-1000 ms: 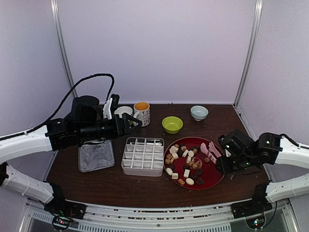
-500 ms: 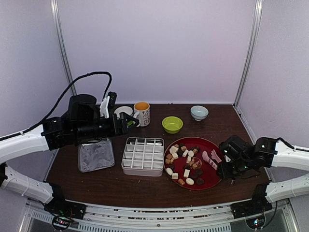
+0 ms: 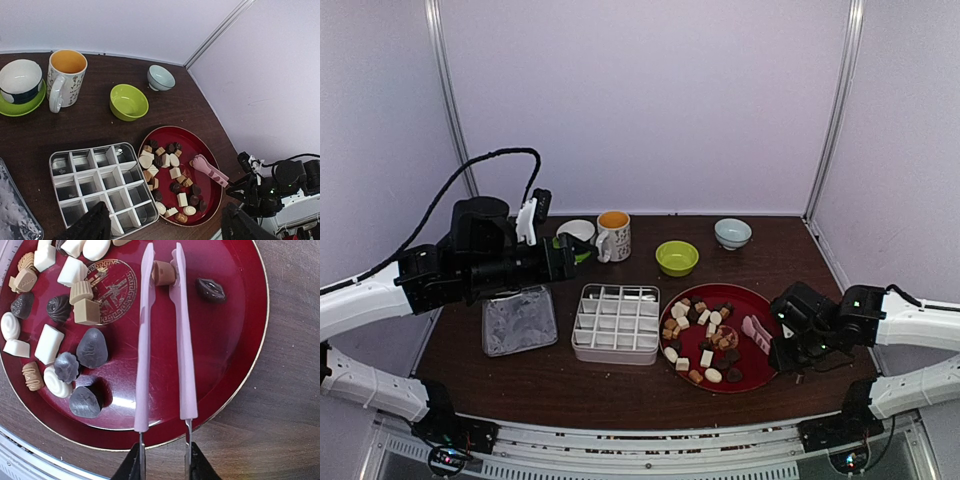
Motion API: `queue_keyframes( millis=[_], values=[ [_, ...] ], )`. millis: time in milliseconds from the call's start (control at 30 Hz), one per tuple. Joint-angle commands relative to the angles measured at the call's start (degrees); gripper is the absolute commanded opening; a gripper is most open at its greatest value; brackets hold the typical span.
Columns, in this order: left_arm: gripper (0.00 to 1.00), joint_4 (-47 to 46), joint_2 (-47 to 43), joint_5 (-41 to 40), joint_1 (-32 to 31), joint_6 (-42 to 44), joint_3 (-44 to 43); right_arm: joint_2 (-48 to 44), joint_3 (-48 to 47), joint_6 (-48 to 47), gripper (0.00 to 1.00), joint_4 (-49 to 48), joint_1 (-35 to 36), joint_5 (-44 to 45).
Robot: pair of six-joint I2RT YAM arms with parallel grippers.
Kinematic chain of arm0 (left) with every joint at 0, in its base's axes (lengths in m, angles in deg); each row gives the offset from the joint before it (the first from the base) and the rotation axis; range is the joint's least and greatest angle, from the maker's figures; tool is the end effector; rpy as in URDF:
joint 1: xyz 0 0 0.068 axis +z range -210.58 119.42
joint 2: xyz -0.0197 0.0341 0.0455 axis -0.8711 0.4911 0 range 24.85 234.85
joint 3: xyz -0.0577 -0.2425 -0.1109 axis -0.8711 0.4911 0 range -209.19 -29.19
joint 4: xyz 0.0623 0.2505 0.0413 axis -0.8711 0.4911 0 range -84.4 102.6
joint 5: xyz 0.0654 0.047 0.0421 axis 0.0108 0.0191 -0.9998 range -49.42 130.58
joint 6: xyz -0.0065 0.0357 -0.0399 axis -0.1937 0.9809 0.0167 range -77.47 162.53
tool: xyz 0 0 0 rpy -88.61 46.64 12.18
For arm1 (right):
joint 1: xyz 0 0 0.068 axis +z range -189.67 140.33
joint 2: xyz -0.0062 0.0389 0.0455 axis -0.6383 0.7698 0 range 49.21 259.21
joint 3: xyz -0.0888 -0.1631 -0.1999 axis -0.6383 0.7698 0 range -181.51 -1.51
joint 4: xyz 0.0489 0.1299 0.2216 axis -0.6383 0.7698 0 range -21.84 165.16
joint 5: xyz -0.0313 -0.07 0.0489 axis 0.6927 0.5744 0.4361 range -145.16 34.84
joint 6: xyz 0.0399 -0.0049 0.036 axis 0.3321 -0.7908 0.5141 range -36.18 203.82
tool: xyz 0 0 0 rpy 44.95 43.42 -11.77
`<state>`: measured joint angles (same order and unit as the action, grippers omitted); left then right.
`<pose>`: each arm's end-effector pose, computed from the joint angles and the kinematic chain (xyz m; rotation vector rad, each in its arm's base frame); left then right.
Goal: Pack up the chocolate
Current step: Pick up the fake chocolate from the plate.
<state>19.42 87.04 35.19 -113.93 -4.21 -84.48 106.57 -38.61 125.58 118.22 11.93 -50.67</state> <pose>0.1517 -0.1983 0.3384 0.0524 2.0851 -1.0410 0.1049 0.1277 0.2041 -0.2238 2.8274 0.2814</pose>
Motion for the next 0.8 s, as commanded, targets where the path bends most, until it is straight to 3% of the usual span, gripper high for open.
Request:
queue_keyframes(
  millis=[0, 500, 767],
  values=[
    [0.79, -1.4, -1.2, -1.2, 0.3, 1.3, 0.7, -0.5, -1.3, -0.3, 0.26, 0.6, -0.3, 0.9],
    [0.78, 0.5, -3.9, -3.8, 0.3, 2.4, 1.0, -2.5, -7.1, -3.6, 0.24, 1.8, -0.3, 1.5],
    [0.8, 1.3, -3.4, -3.7, 0.9, 3.1, 1.1, -4.2, -9.6, -8.3, 0.24, -5.7, -0.1, -5.4]
  ],
)
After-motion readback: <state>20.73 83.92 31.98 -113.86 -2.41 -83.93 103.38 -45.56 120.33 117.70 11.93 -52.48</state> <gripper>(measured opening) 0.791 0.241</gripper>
